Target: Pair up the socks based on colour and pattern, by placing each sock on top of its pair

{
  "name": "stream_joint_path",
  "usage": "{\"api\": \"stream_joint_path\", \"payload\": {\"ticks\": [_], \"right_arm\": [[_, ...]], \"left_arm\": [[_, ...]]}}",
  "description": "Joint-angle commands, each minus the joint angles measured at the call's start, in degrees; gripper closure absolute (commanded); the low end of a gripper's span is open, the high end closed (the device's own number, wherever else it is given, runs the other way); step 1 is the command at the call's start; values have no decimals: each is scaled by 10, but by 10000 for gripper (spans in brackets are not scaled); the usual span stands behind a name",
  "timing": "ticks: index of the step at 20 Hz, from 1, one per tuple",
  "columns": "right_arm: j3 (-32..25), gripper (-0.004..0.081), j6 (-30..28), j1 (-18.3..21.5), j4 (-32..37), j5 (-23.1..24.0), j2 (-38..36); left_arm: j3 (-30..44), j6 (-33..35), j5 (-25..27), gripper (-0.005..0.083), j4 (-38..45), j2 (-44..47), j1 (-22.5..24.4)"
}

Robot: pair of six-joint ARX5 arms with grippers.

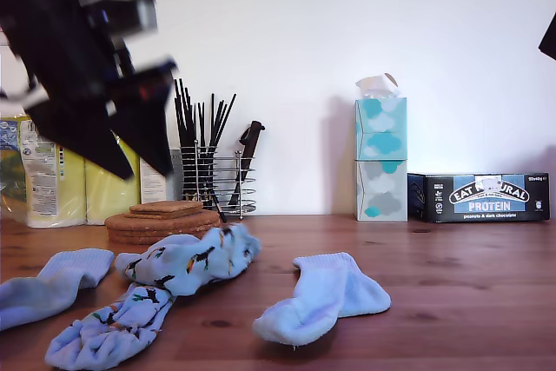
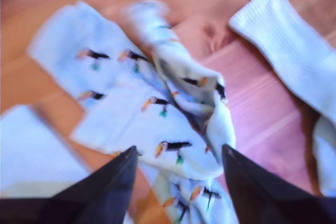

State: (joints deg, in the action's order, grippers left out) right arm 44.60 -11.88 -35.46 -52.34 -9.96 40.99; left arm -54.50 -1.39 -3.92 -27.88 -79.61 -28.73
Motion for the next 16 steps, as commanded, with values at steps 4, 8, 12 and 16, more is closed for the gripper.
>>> {"api": "stream_joint_path", "payload": {"ticks": [4,8,12,16], "right_arm": [[1,752,-2,-3,28,-6,-3],[1,752,-8,-3,28,-6,-3],[1,752,-10,-3,28,-6,-3],[1,752,-11,-3,29,-6,-3]], "left_arm": [[9,-6,21,352,-146,56,26],[57,-45,32,341,-186,92,46],[139,-75,36,234,-170,91,56],[157,-87,68,136,-148,91,56]]}}
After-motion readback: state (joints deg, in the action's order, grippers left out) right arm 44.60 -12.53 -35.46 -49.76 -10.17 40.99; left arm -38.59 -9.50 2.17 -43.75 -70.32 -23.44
